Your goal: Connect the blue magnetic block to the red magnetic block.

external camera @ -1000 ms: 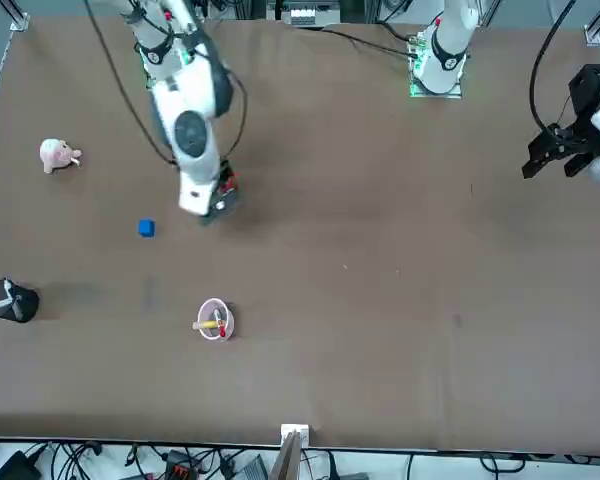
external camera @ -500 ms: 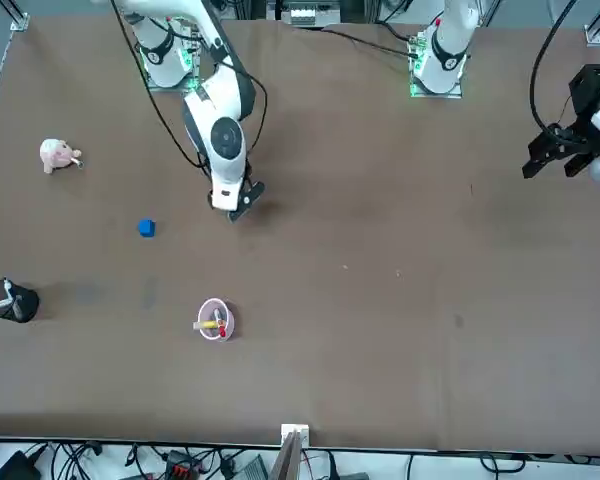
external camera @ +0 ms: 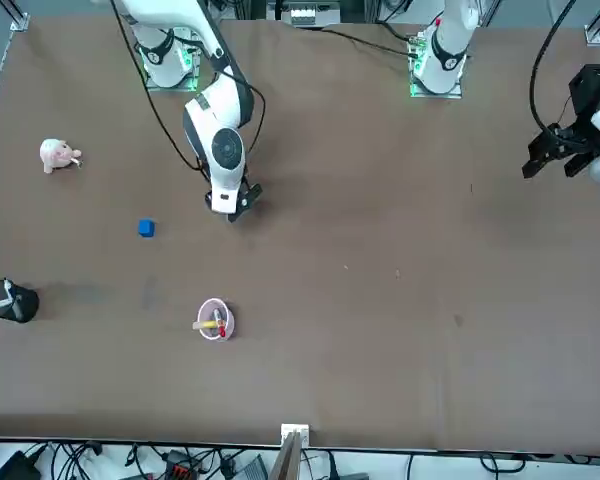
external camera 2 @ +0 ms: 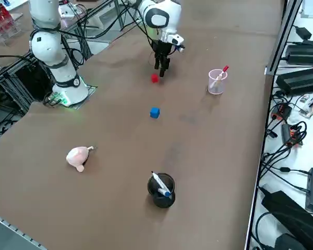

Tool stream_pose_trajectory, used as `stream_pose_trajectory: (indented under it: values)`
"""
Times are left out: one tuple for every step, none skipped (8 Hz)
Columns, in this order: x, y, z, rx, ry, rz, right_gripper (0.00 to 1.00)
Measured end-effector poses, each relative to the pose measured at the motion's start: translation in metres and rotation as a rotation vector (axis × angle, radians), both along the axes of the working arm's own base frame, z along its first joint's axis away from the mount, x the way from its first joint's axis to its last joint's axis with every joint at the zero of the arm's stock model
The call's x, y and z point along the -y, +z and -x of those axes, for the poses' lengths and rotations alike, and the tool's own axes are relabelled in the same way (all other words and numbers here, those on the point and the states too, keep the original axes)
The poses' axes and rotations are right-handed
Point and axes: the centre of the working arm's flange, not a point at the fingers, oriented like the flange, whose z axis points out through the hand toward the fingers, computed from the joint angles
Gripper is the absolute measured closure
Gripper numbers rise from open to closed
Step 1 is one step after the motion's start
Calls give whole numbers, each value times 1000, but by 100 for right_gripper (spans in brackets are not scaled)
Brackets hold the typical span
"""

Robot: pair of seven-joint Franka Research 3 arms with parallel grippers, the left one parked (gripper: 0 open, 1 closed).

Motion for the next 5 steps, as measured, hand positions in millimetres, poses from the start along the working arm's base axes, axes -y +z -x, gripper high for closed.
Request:
stream_pose_trajectory:
  values:
    - [2,-6,3,-11,-1,8,1]
    - [4,-13,5,-23,-1,18,2]
    - [6,-22,7,-35,-1,28,4]
    - [7,-28,8,-44,-1,36,3]
    - [8,-34,9,-52,-1,42,4]
